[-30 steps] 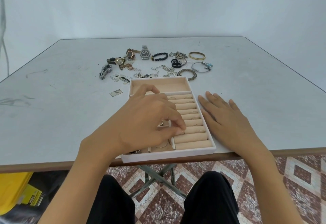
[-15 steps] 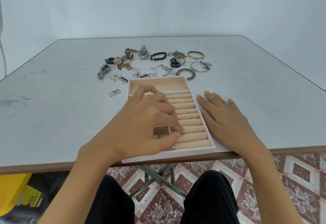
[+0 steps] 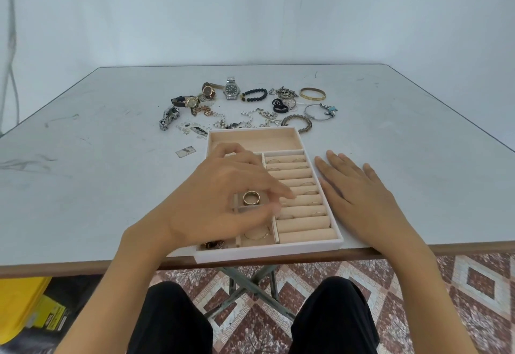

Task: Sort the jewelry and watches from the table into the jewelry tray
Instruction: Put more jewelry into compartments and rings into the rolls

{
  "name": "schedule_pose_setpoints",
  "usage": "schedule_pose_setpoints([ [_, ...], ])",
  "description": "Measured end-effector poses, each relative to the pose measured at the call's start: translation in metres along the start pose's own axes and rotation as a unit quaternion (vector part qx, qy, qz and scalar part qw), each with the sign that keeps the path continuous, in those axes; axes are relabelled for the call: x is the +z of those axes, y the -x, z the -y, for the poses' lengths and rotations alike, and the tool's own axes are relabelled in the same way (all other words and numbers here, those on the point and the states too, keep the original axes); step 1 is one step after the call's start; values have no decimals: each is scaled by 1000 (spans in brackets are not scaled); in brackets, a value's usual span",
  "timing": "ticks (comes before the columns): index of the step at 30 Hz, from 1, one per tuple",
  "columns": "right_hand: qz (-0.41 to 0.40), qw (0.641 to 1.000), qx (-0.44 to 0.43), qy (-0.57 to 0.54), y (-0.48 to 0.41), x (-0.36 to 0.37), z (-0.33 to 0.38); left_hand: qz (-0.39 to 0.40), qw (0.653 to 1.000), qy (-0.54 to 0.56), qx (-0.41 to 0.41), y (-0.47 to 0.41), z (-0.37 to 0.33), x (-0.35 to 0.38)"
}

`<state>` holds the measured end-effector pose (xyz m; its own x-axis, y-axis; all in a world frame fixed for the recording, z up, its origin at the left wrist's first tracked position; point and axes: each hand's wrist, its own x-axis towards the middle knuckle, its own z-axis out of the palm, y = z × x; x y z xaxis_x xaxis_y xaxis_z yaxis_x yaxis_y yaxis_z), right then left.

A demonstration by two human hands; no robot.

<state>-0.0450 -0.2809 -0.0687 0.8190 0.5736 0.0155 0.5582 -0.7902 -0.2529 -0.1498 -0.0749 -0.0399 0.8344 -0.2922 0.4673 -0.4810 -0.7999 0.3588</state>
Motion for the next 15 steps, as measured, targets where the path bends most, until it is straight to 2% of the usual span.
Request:
schedule_pose_setpoints([
  [3, 1, 1000, 0, -1, 0, 0, 0, -23, 998, 40, -53, -5, 15, -13],
  [6, -2, 1000, -2, -6, -1, 0, 0, -57, 987, 9, -150, -16, 44, -28],
  [10, -1, 1000, -1, -10, 0, 0, 0, -132, 929, -105, -331, -42, 100, -37],
  [12, 0, 1000, 0, -11, 1, -1, -1, -105, 906, -129, -390, -53, 130, -37],
  [15, 1, 1000, 0, -8, 0, 0, -1, -41, 897, -136, -418, -58, 163, -31],
])
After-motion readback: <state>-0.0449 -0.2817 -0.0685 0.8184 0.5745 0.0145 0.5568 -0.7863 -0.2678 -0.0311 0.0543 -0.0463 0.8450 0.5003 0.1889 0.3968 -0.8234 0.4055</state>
